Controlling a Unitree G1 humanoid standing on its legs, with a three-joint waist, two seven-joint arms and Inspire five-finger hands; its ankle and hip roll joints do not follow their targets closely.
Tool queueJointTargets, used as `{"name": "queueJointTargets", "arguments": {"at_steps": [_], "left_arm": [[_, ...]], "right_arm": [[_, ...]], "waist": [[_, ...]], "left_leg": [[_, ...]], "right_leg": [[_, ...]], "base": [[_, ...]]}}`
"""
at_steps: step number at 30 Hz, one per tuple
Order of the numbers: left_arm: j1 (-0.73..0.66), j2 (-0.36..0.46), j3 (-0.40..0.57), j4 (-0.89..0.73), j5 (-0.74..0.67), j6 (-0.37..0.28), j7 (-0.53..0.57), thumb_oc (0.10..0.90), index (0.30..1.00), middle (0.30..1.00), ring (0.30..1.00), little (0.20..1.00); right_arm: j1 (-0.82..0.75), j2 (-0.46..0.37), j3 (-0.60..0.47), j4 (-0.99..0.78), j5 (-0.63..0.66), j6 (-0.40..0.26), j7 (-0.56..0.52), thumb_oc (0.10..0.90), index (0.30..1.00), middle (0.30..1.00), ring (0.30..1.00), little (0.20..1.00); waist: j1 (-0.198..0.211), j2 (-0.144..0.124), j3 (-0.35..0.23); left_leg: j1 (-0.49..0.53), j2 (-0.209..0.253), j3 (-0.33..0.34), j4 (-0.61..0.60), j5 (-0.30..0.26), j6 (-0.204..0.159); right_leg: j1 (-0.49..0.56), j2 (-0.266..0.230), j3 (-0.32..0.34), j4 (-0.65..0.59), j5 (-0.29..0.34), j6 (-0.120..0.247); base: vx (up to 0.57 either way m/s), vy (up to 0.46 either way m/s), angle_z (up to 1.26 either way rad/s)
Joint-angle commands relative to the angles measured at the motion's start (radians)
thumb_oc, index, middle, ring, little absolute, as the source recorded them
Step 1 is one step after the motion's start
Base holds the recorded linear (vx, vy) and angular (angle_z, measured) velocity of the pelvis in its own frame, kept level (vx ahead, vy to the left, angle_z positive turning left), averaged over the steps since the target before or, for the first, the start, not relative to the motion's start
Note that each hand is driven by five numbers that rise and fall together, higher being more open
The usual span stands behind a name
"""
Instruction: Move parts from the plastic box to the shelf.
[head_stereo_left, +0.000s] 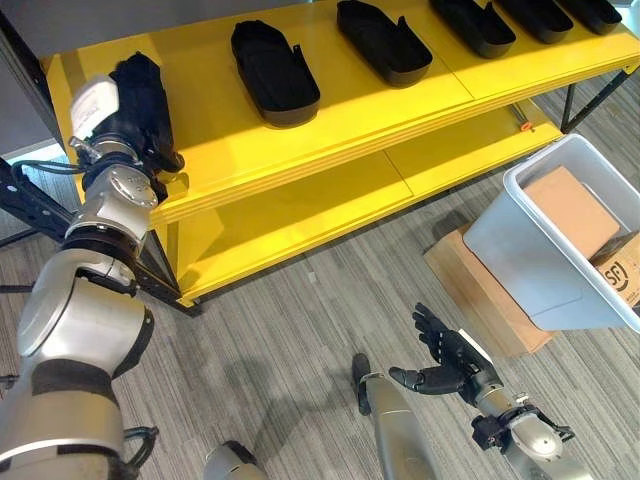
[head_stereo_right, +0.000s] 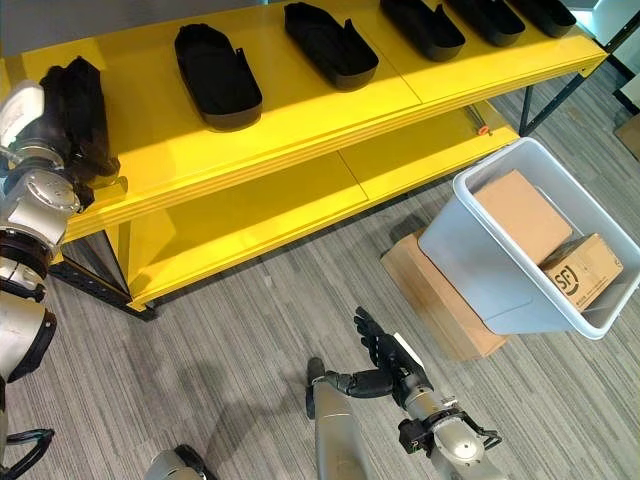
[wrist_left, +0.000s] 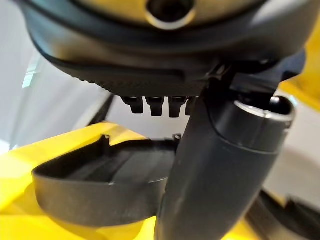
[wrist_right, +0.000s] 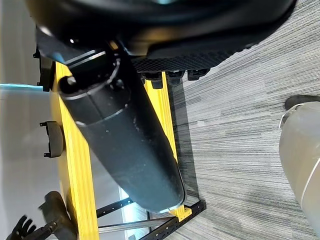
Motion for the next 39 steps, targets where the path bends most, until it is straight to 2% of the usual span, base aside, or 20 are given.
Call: {"name": "queueJointTargets", "arguments": {"at_steps": [1,9,21,28,31,32,39], "left_arm": [[-0.106,0.059,0.0,-0.057,0.056,-0.077,0.013,0.9,1.0,1.0,1.0,1.0],[-0.062,0.038,0.028,-0.062,0.038,-0.086,-0.008,0.9,1.0,1.0,1.0,1.0],[-0.037,0.022,0.069,-0.07,0.007,-0.088,0.021,0.9,1.0,1.0,1.0,1.0],[0.016,0.046,0.113,-0.22,-0.036,-0.119,0.079,0.9,1.0,1.0,1.0,1.0],[0.088,0.065,0.156,-0.359,-0.057,-0.142,0.092,0.9,1.0,1.0,1.0,1.0],[0.09,0.066,0.158,-0.361,-0.057,-0.141,0.092,0.9,1.0,1.0,1.0,1.0],[0.328,0.082,0.333,-0.714,-0.11,-0.187,0.134,0.9,1.0,1.0,1.0,1.0]], "right_arm": [[0.023,-0.045,-0.095,-0.052,0.036,-0.066,0.021,0.9,1.0,1.0,1.0,1.0],[0.029,-0.037,-0.095,-0.049,0.041,-0.063,0.031,0.9,1.0,1.0,1.0,1.0],[0.03,-0.038,-0.087,-0.043,0.035,-0.062,0.025,0.9,1.0,1.0,1.0,1.0],[0.023,-0.033,-0.088,-0.038,0.026,-0.071,0.009,0.9,1.0,1.0,1.0,1.0],[0.022,-0.028,-0.099,-0.034,0.02,-0.077,0.0,0.9,1.0,1.0,1.0,1.0],[0.022,-0.029,-0.098,-0.034,0.02,-0.077,0.0,0.9,1.0,1.0,1.0,1.0],[0.039,-0.012,-0.127,-0.029,0.002,-0.081,-0.015,0.9,1.0,1.0,1.0,1.0]], "waist": [[-0.019,0.035,-0.076],[-0.017,0.038,-0.074],[-0.009,0.041,-0.075],[0.022,0.048,-0.066],[0.043,0.049,-0.057],[0.042,0.05,-0.057],[0.08,0.049,-0.037]], "left_leg": [[-0.073,0.046,-0.094,0.005,0.14,-0.035],[-0.082,0.048,-0.099,0.008,0.139,-0.036],[-0.075,0.046,-0.1,0.001,0.138,-0.035],[-0.08,0.036,-0.12,-0.002,0.139,-0.031],[-0.077,0.026,-0.129,-0.01,0.141,-0.029],[-0.077,0.026,-0.129,-0.009,0.141,-0.029],[-0.083,0.015,-0.151,-0.01,0.141,-0.025]], "right_leg": [[0.123,-0.084,0.064,-0.015,-0.075,0.105],[0.115,-0.081,0.064,-0.008,-0.076,0.1],[0.122,-0.081,0.057,-0.004,-0.079,0.099],[0.141,-0.091,0.039,0.004,-0.088,0.095],[0.153,-0.098,0.028,0.008,-0.092,0.092],[0.153,-0.098,0.027,0.008,-0.092,0.092],[0.167,-0.105,0.008,0.028,-0.11,0.081]], "base": [[0.0,0.0,0.0],[0.0,0.0,0.0],[0.0,0.0,0.0],[0.0,-0.007,0.02],[-0.01,-0.021,0.12],[-0.01,-0.027,0.2],[-0.01,-0.03,0.14]]}}
